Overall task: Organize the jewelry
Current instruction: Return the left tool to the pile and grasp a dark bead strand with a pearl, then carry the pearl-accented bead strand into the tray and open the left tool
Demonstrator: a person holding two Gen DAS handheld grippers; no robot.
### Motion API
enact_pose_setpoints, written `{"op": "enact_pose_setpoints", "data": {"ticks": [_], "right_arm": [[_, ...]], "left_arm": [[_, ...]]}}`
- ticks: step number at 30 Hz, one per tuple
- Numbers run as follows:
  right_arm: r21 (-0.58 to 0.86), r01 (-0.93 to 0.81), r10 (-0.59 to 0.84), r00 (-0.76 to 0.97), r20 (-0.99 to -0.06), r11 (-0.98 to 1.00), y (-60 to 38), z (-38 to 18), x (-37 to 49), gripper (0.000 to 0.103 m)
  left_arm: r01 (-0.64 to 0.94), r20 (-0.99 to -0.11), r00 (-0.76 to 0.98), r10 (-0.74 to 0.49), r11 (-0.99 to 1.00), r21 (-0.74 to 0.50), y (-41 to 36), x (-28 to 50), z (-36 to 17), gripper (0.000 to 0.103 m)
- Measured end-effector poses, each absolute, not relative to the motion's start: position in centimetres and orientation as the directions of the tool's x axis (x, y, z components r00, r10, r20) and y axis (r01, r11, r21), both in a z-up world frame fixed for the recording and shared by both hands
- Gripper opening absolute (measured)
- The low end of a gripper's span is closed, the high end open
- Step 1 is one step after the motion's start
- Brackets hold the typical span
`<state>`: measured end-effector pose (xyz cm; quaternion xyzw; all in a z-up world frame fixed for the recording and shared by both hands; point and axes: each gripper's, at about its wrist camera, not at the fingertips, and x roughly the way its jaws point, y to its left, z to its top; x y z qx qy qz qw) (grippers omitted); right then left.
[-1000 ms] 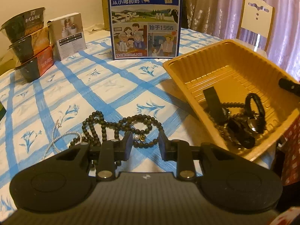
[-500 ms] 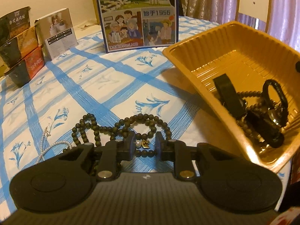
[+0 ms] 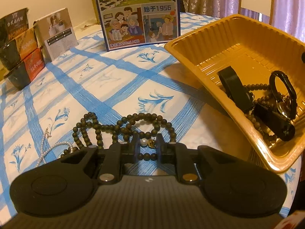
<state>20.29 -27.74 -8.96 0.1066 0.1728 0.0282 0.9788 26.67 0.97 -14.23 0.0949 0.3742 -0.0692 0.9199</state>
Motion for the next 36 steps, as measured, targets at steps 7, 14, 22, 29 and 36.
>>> {"op": "enact_pose_setpoints", "data": {"ticks": [7, 14, 22, 29, 36], "right_arm": [[0.219, -0.018, 0.092, 0.938, -0.333, 0.976, -27.7, -9.0, 20.4, 0.006], [0.219, -0.019, 0.092, 0.939, -0.332, 0.976, -27.7, -8.9, 20.3, 0.006], [0.219, -0.019, 0.092, 0.939, -0.332, 0.976, -27.8, -8.9, 20.3, 0.006], [0.219, -0.019, 0.093, 0.939, -0.332, 0.976, -27.8, -8.9, 20.3, 0.006], [0.22, -0.018, 0.092, 0.939, -0.332, 0.975, -27.8, -8.9, 20.3, 0.006]], "left_arm": [[0.208, -0.676, 0.736, -0.034, 0.962, 0.178, 0.3, 25.8, -13.6, 0.015], [0.228, -0.63, 0.775, -0.05, 0.952, 0.205, -0.5, 24.6, -11.7, 0.015], [0.295, -0.589, 0.792, -0.161, 0.946, 0.138, -2.5, 23.1, -8.7, 0.015], [0.359, -0.585, 0.766, -0.266, 0.932, 0.046, -4.9, 23.1, -7.8, 0.015], [0.389, -0.606, 0.733, -0.309, 0.921, 0.0, -6.6, 24.0, -8.5, 0.015]]}}
